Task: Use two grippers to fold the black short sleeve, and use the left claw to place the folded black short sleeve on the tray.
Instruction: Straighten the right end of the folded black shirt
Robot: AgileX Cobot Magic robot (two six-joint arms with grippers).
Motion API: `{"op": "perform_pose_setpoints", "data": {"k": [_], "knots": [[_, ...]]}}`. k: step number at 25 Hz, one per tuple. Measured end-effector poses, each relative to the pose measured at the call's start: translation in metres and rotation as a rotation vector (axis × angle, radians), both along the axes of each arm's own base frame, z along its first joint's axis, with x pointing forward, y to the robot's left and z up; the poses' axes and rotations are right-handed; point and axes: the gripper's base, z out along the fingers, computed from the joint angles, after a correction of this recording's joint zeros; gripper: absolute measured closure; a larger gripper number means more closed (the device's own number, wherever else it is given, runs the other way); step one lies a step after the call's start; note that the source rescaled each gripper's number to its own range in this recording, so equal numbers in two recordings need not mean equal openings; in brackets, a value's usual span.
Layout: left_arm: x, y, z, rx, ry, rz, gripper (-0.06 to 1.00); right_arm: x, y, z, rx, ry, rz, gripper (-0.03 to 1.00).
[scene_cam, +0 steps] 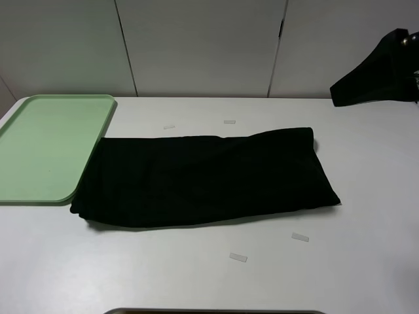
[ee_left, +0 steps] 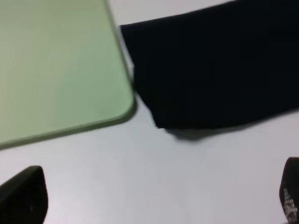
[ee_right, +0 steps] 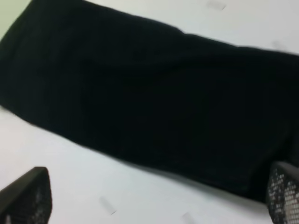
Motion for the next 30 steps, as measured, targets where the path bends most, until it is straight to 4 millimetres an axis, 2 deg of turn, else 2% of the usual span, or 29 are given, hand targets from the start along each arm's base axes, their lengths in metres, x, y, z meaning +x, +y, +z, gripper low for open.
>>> {"op": "perform_pose_setpoints", "data": {"k": [4,19,23,30], "knots": [[0.000,-0.001,0.000,0.000,0.000,0.047,-0.05,-0.003,0.001,-0.002,0.009,0.052,-0.001,-0.03],[0.001,-0.001,0.000,0.000,0.000,0.048,-0.05,-0.003,0.001,-0.003,0.063,0.112,-0.075,-0.03],[0.001,-0.001,0.000,0.000,0.000,0.048,-0.05,0.010,0.003,-0.012,0.065,0.155,-0.101,-0.03],[0.001,-0.001,0.000,0.000,0.000,0.048,-0.05,0.050,0.005,-0.049,0.008,0.254,-0.139,-0.03]]}}
